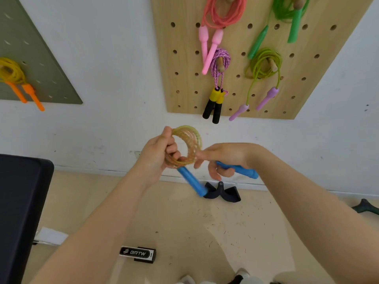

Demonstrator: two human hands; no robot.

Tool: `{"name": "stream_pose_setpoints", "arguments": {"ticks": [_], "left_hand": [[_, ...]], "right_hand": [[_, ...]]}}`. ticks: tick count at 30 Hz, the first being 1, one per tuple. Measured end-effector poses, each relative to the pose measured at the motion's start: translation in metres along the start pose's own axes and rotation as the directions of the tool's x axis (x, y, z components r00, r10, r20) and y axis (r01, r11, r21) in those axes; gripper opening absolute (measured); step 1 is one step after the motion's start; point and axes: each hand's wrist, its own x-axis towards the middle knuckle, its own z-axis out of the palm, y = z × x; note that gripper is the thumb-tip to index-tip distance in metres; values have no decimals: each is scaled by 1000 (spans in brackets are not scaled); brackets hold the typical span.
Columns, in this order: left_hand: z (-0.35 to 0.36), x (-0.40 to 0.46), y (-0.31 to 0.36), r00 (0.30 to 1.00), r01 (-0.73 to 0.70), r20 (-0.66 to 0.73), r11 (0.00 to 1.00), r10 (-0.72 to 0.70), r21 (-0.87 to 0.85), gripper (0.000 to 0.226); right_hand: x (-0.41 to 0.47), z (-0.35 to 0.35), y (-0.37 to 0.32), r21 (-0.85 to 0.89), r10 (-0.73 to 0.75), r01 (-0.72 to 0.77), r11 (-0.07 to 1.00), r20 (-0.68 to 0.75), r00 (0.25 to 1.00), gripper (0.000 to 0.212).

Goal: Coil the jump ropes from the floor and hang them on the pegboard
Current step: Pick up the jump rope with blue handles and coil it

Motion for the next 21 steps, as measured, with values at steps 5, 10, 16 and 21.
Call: {"name": "stream_pose_setpoints", "arguments": {"ticks": [5,10,16,21], "left_hand": [[-23,14,4,989,-68,-62,788,133,612,35],[-12,18,2,996,-63,12,598,88,799,39],[-13,16,5,996,76,-83,864,-40,498,27],[-34,13,10,975,171,-187,947,-123,271,40]], "right_hand": [[-5,-30,18,650,-25,140,747,-183,983,32],[11,-30,-9,933,235,249,258,-311,921,13],[28,13,-45,742,-9,575,344,-610,792,10],[38,22,-33,27,-294,477,879,-757,584,13]]}}
